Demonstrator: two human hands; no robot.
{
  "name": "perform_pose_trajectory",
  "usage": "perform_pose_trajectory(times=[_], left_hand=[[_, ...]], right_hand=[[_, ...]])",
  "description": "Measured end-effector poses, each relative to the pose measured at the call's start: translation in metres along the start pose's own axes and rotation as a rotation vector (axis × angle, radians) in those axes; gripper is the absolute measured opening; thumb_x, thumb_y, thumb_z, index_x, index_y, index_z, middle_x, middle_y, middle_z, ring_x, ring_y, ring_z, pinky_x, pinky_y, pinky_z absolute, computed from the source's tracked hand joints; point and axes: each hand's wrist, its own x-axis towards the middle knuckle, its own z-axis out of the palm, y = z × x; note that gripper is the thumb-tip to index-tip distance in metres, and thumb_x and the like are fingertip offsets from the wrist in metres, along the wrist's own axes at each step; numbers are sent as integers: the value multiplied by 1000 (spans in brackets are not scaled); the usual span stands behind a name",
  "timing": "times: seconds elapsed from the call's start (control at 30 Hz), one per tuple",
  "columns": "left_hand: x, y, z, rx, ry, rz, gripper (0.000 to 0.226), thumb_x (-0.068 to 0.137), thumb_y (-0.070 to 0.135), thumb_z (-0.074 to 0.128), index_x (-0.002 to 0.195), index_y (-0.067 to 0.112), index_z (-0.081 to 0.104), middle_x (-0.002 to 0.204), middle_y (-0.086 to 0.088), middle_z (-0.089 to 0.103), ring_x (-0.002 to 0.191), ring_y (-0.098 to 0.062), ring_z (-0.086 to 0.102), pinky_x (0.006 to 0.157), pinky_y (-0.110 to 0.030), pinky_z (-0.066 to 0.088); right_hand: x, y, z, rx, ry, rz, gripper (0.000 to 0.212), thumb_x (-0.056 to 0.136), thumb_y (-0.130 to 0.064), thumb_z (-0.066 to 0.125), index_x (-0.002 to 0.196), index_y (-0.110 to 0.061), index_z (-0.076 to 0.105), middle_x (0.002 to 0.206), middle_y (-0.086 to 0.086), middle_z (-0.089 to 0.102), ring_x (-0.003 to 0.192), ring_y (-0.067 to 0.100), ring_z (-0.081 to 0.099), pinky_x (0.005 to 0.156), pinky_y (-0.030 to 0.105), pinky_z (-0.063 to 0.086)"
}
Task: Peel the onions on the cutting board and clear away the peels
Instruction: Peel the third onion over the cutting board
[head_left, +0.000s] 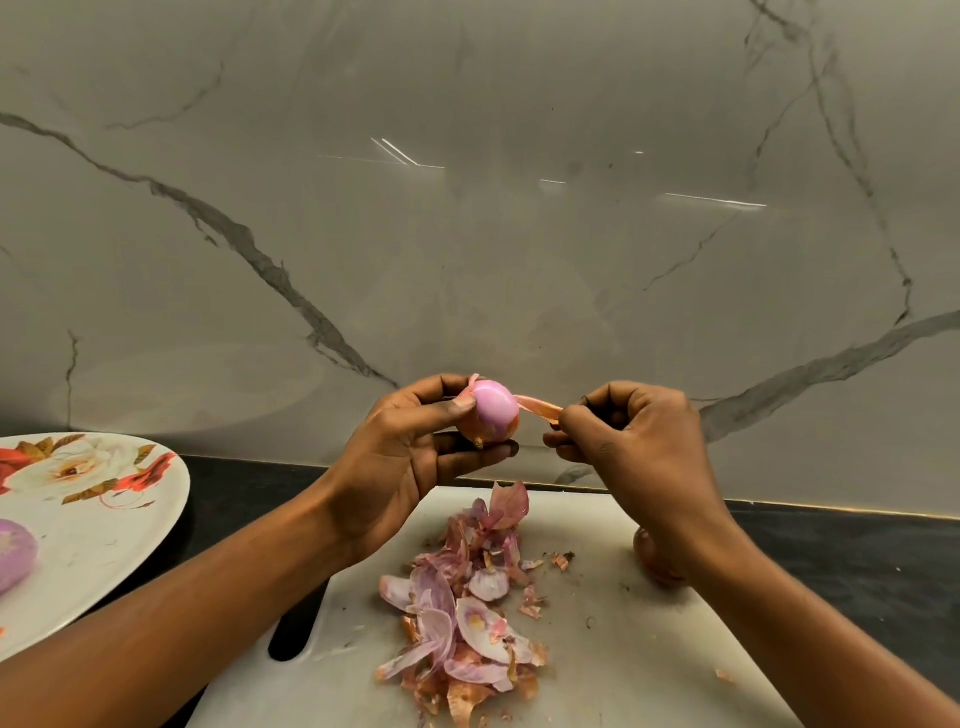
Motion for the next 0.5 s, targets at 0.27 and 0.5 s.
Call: perform_pose_trajectory(times=[0.27, 0.5], left_hand=[[-1, -3, -1, -94, -18, -25, 47, 89, 23, 51, 128, 1, 65, 125, -30, 67, 92, -45, 72, 77, -41, 66], [3, 5, -13, -130, 3, 54, 42, 90, 23, 41, 118, 1, 62, 113, -26, 65, 81, -40, 66, 67, -36, 61]], right_hand=[[3, 0, -3, 7, -35, 80, 13, 92, -11, 75, 80, -5, 76, 73, 8, 79, 69, 19, 80, 74, 43, 68], [8, -2, -9, 91, -176, 192, 14, 93, -1, 69, 81, 6, 69, 75, 19, 77, 73, 31, 80, 72, 44, 68]])
